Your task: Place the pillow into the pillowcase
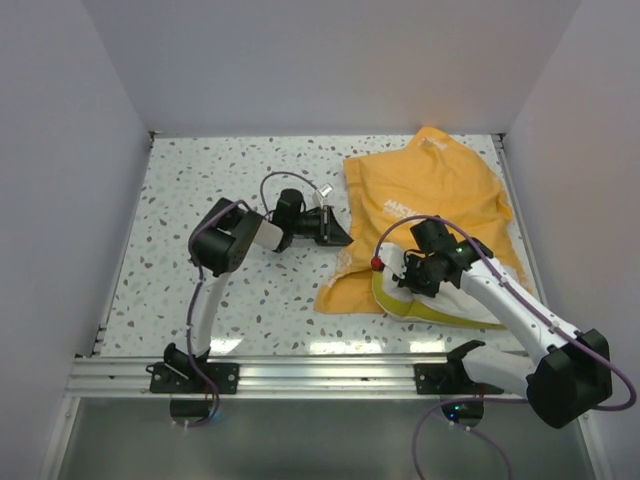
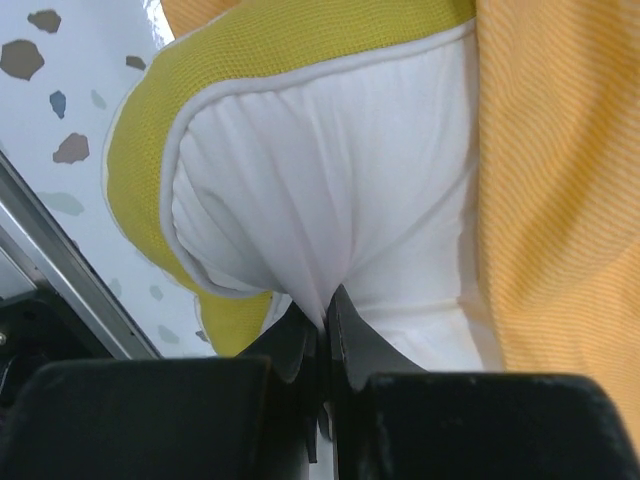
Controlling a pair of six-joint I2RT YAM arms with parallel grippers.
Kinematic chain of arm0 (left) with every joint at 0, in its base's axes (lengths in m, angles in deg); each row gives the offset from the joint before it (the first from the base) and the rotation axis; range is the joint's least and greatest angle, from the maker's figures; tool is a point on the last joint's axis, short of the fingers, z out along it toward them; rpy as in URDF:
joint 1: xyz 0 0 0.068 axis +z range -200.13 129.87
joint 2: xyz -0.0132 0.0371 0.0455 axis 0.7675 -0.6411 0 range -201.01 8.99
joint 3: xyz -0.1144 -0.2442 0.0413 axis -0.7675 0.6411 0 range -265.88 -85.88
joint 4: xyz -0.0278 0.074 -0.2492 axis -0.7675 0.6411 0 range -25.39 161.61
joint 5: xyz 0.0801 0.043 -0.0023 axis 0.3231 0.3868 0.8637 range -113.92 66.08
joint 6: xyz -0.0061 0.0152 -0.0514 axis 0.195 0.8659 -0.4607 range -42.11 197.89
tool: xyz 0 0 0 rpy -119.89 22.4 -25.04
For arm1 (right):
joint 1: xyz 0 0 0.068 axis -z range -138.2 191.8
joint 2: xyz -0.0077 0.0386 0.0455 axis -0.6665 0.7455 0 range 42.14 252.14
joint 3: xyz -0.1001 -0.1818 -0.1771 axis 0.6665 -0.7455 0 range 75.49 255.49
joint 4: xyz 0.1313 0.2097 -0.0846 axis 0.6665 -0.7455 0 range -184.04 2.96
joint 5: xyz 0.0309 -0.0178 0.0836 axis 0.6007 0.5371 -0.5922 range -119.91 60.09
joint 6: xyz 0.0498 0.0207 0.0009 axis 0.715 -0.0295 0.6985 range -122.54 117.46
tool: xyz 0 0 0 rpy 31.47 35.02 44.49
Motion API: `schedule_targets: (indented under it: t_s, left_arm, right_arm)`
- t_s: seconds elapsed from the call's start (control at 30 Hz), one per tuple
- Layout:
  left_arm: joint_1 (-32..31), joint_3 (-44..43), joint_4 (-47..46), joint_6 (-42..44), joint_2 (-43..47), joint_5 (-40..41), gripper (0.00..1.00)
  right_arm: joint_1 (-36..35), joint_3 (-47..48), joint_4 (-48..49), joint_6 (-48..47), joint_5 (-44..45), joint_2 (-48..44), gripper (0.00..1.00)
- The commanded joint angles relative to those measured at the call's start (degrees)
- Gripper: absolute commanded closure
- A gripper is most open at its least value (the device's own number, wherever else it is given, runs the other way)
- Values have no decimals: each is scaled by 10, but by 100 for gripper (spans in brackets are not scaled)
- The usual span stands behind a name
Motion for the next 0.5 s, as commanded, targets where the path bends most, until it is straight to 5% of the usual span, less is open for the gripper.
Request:
schedule_targets:
  t_s: [0.0, 0.23, 0.3, 0.37, 0.47]
  left_arm:
    - [0, 78, -3, -5, 81, -78, 100]
    - [-7, 181, -5, 5, 229, -155, 100]
    - [6, 180, 105, 105, 269, -138, 100]
    - [30, 138, 219, 221, 303, -38, 59]
    - [41, 63, 318, 387, 291, 61, 13]
  right_arm:
    - [5, 6, 109, 39, -20, -4, 100]
    - [6, 41, 179, 110, -18, 44, 100]
    - [7, 42, 174, 100, -25, 36, 100]
    - [8, 36, 154, 76, -35, 15, 100]
    - [11, 20, 95, 36, -65, -34, 100]
